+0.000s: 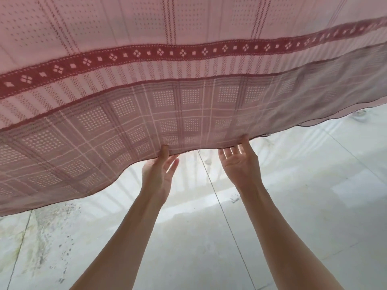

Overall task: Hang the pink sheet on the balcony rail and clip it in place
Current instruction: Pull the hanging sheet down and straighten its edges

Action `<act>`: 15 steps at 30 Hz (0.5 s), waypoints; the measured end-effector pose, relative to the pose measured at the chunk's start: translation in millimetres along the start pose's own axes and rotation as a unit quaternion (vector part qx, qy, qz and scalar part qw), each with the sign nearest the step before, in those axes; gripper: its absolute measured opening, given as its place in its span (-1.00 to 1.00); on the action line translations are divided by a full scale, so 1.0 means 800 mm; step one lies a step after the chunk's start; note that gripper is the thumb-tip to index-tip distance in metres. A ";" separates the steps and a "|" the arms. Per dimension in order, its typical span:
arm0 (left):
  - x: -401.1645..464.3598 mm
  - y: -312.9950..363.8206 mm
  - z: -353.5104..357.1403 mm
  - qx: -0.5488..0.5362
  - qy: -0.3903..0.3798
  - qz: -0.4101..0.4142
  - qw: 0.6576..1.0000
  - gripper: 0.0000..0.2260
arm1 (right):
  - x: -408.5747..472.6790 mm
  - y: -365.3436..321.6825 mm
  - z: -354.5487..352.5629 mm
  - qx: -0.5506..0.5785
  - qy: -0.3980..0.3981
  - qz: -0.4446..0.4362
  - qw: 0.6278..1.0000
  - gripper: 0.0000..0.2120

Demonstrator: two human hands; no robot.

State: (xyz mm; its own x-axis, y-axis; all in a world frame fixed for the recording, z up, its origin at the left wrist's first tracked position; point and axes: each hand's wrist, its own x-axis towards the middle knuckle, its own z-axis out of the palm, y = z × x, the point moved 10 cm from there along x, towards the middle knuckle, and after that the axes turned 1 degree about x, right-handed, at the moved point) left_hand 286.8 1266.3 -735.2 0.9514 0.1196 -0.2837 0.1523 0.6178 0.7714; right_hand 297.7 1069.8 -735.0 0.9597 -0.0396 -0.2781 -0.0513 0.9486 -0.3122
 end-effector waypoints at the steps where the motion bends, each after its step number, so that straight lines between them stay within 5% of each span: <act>1: 0.004 0.004 -0.003 0.004 0.008 0.007 1.000 -0.97 | 0.002 -0.014 -0.003 -0.002 0.002 -0.013 1.000 -0.89; 15: 0.051 0.038 -0.024 -0.006 0.097 0.051 0.994 -0.97 | 0.039 -0.095 -0.020 -0.013 0.093 -0.110 0.989 -0.81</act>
State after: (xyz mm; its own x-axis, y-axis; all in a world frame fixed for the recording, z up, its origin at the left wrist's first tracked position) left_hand 325.1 1304.7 -734.7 0.8924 0.3286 -0.3092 0.0531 0.6041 0.7952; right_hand 326.9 991.5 -734.6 0.8814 -0.3037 -0.3617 0.1441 0.9022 -0.4065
